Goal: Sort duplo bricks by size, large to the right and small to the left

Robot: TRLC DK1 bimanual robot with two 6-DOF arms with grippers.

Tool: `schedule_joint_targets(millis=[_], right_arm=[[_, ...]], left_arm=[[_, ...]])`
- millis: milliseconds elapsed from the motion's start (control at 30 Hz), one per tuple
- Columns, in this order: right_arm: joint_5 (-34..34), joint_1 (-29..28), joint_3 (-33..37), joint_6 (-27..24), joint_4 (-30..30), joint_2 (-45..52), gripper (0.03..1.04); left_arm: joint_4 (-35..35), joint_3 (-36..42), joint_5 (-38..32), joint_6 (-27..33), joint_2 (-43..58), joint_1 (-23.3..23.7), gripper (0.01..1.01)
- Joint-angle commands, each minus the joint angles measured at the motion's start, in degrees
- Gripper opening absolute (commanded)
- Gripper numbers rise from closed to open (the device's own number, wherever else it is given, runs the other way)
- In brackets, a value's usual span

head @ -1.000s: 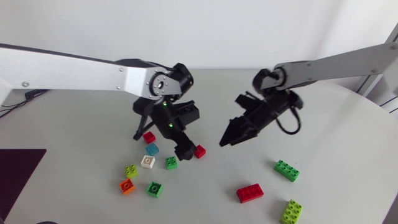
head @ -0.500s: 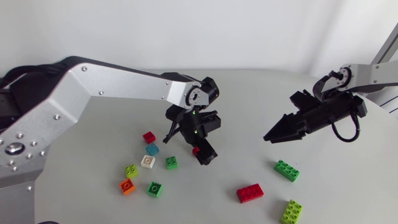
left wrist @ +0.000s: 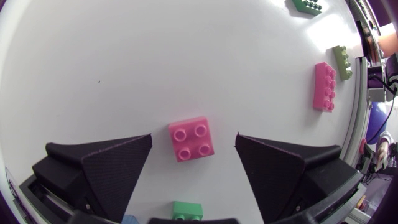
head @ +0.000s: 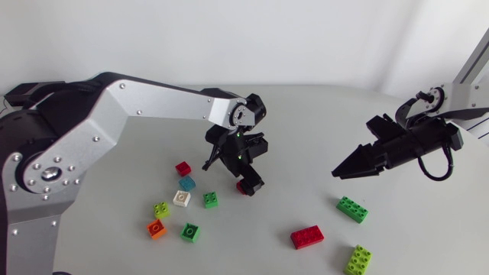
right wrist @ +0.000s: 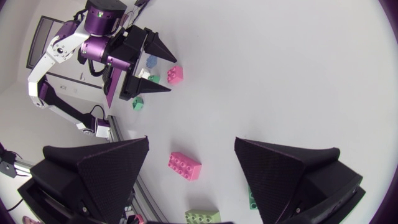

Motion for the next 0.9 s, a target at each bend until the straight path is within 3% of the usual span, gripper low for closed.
schedule_joint_targets(millis=[0, 100, 167, 633, 867], right_arm=[[-0.75, -0.38, -1.60, -1.66, -1.12, -1.55, 0.99], [-1.10, -0.20, -1.77, -1.66, -1.56, -2.25, 0.99], [-1.28, -0.20, -1.95, -1.66, -1.73, -2.52, 0.99], [-1.36, -0.73, -4.15, -3.15, -1.91, -3.75, 0.99], [-1.45, -0.73, -5.11, -3.68, -1.91, -3.92, 0.99]], left_arm=[[-0.79, 0.72, -0.08, -1.39, 1.26, 0.16, 0.798], [-1.31, 1.07, -0.61, -1.91, 1.70, 0.34, 0.503], [-1.40, 1.16, -0.70, -2.18, 1.96, 0.60, 0.374], [-1.93, -0.33, -1.05, -1.91, 1.70, 1.31, 0.339], [0.09, -6.92, -1.05, -1.30, -3.49, 4.47, 0.333]])
